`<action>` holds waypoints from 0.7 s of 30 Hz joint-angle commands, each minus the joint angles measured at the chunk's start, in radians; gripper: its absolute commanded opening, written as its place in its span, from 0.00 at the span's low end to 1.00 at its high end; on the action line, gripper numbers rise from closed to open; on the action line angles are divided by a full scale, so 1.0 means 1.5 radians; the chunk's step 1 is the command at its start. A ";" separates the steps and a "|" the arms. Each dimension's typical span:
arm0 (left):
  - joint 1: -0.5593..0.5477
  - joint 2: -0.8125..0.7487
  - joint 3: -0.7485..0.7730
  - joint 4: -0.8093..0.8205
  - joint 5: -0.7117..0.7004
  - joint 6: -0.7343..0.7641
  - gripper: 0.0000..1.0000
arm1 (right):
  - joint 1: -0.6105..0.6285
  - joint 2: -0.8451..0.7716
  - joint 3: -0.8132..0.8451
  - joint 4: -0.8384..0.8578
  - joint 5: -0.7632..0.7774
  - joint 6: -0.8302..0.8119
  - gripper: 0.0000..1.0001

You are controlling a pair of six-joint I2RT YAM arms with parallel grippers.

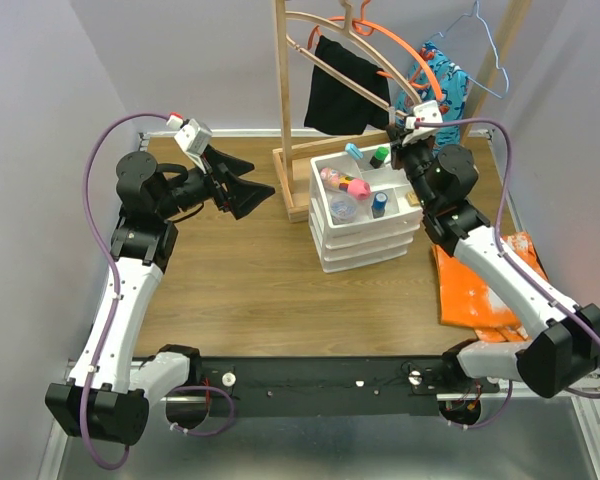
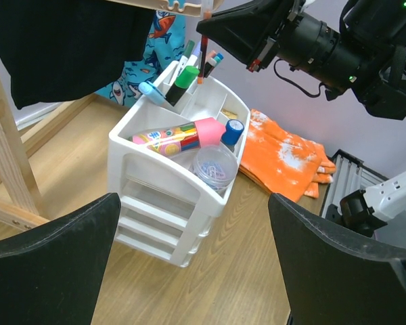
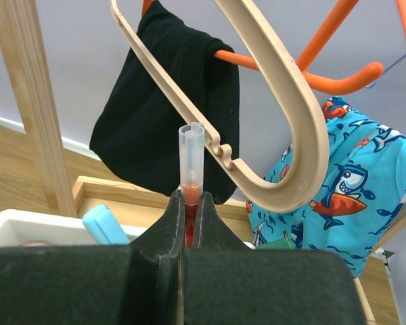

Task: Sort the stationery into containers
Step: Place the pen in the storage box.

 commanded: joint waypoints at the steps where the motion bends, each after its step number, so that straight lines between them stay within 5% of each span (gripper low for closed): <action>1: 0.004 0.000 -0.006 0.001 -0.012 -0.003 0.99 | -0.013 0.029 -0.014 0.057 -0.002 -0.004 0.01; 21: 0.007 -0.002 -0.030 0.020 -0.016 -0.015 0.99 | -0.019 0.013 -0.082 0.043 0.020 0.035 0.01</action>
